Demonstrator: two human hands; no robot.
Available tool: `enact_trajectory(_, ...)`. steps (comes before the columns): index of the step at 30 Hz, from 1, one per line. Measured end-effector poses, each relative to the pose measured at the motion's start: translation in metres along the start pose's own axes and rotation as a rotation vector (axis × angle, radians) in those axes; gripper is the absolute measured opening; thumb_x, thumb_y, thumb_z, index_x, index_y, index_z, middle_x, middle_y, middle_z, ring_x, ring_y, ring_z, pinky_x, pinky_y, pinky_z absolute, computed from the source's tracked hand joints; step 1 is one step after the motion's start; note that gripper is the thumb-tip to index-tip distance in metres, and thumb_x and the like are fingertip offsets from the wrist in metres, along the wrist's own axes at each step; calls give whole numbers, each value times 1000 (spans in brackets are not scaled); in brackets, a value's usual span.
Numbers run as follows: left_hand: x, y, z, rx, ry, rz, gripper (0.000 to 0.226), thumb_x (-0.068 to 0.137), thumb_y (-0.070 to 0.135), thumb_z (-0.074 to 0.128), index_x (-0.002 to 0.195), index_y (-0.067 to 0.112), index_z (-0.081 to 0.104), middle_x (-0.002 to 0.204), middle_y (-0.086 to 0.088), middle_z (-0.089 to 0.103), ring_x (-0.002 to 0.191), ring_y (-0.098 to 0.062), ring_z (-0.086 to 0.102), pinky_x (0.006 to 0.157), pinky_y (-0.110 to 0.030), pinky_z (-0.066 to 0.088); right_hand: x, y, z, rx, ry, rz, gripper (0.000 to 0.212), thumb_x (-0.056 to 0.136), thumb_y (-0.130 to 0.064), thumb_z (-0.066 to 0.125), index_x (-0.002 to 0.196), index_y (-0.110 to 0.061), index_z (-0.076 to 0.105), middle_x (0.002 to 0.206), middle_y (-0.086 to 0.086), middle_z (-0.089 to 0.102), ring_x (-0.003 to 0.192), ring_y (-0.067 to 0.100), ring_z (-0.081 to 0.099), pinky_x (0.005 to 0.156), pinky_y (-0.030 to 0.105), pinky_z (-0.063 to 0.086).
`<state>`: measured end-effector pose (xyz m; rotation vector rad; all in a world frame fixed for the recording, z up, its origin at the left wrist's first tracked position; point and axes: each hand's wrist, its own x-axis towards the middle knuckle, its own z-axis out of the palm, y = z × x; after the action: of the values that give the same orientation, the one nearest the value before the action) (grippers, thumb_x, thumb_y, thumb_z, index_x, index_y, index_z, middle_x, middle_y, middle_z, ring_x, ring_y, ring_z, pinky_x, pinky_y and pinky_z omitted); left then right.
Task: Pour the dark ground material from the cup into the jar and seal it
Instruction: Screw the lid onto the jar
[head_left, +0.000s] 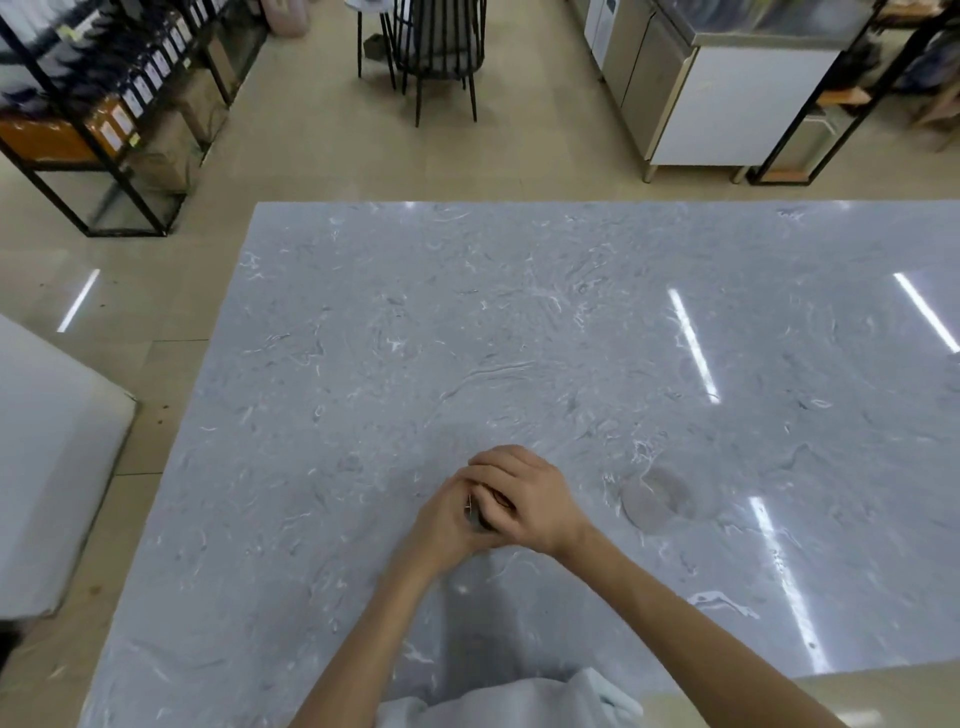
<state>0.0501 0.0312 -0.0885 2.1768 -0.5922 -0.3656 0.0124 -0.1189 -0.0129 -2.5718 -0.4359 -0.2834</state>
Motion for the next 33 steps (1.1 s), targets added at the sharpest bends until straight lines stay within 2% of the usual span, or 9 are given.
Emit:
enact_trajectory(4,1,-1,7,-45,53,-69,45,77,57,52,119,41,53,112,22,57,108,-2,60,87,-13,43,2,-25,25,-134,300,360,23,91,-20,51,97,-14,73,101,0,72,90,22,66,76,30,54)
enact_trajectory(8,4,7,2,-172,31,-42,32,85,52,53,117,57,49,123,26,59,117,-3,59,99,-32,51,7,-40,26,-210,172,607,40,98,-36,42,124,-13,62,122,5,66,103,32,64,82,40,55)
enact_trajectory(11,11,11,-4,-220,-101,48,38,81,43,64,119,45,59,116,16,68,107,-3,64,91,-39,56,0,-18,8,-193,-113,283,55,98,-54,38,142,-22,47,144,-1,52,137,32,41,115,47,33)
enact_trajectory(15,10,7,-14,-152,-148,96,49,70,36,79,113,49,61,114,25,68,104,5,65,84,-21,55,-2,22,3,-62,-65,-299,23,98,-28,57,114,-19,70,125,-2,66,123,21,57,102,37,45)
enact_trajectory(19,-5,28,8,-341,142,-181,51,79,33,64,129,24,57,119,17,64,103,9,61,86,-14,51,5,-1,35,-243,302,117,9,91,-21,61,90,-19,70,104,-3,70,101,23,65,79,37,50)
enact_trajectory(24,-14,36,10,-508,174,-208,21,94,45,48,110,39,61,96,36,67,94,10,64,87,-15,53,13,-45,45,-321,154,665,38,87,-44,48,115,-21,63,124,6,59,113,31,55,87,46,43)
enact_trajectory(28,11,19,-25,-115,-201,124,46,86,29,71,125,6,65,124,-8,69,115,-16,63,99,-30,48,-7,-15,12,-309,-56,82,39,94,-48,52,125,-26,60,135,0,58,133,29,46,115,54,22)
enact_trajectory(30,19,7,-33,27,-253,204,58,76,23,84,128,7,63,127,-2,64,117,-9,60,104,-23,44,-15,10,2,-152,-140,-302,24,94,-23,61,117,-18,66,134,1,60,136,24,45,117,46,27)
enact_trajectory(33,5,21,-24,-229,-97,142,49,73,21,76,119,31,64,114,19,68,106,3,64,90,-12,47,-25,16,15,-93,-1,-279,21,89,-9,58,106,-12,70,133,7,61,134,28,48,110,46,37)
